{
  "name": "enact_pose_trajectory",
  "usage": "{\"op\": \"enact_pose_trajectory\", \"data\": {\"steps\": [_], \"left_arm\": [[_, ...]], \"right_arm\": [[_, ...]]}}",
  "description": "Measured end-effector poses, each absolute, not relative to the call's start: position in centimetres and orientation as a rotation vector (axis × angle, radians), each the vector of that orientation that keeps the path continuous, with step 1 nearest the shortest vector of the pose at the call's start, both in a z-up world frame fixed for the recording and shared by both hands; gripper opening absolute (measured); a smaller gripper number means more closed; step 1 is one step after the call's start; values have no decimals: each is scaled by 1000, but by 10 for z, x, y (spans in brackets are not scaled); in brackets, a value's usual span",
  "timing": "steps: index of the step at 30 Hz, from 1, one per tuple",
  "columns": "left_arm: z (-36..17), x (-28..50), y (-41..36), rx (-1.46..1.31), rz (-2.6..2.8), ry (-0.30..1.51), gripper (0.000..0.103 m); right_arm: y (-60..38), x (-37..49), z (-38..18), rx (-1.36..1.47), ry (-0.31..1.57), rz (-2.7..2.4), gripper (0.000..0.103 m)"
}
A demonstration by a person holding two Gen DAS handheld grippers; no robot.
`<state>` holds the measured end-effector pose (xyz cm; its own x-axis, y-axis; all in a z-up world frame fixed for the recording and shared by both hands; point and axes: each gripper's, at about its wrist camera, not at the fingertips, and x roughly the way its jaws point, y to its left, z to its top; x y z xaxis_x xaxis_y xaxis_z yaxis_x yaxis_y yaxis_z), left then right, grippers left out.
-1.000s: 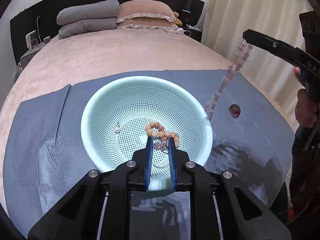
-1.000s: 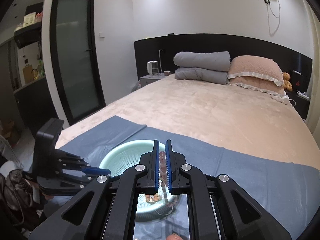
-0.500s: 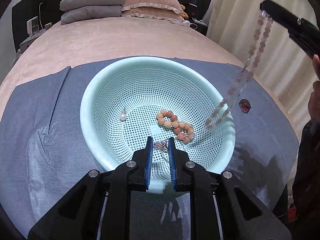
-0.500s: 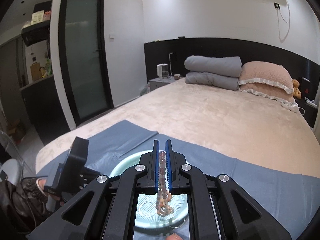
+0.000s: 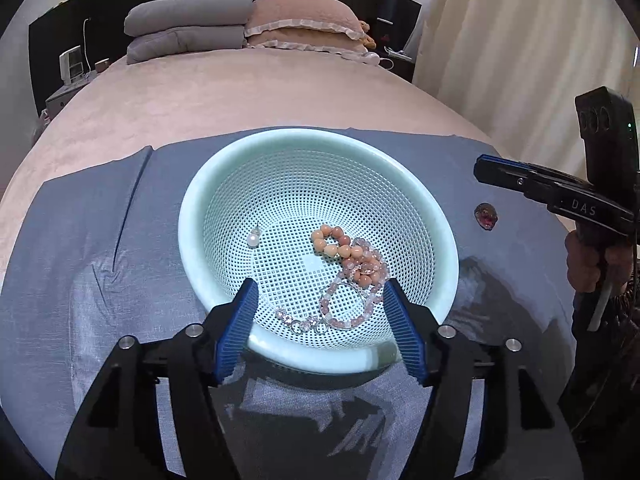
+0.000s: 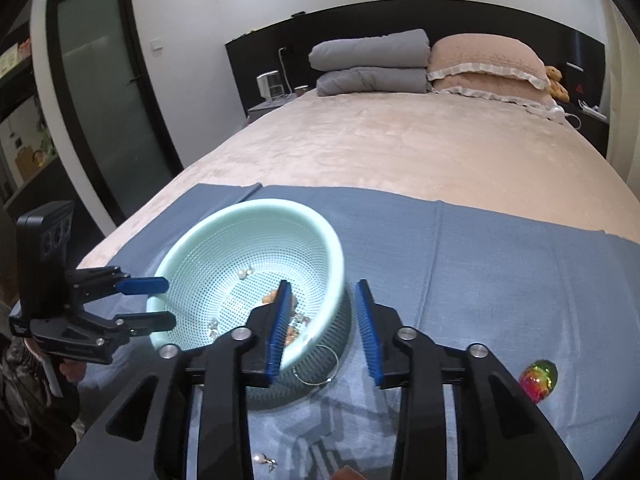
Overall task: Organize jewelry
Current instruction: 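Grasp the pearl earring with the left tool while the right tool grasps the silver hoop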
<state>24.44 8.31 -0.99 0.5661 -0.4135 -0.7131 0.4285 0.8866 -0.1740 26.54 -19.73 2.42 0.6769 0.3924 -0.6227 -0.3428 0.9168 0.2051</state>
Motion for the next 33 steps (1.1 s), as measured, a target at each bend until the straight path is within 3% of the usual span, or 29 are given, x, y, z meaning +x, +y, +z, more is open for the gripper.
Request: {"op": "enact_pose_trajectory", "data": {"steps": [10,21,33], "left_arm": [[-3,199,75,30,-541,798,72],[-34,149,28,58,-662,813,75],[-83,170,-13,95,-694,897,75]], "right_arm": [[-213,259,-21,88,825,402,49],[-183,268,-52,4,885,478,49],[-164,287,-80,-87,932,469,21]]}}
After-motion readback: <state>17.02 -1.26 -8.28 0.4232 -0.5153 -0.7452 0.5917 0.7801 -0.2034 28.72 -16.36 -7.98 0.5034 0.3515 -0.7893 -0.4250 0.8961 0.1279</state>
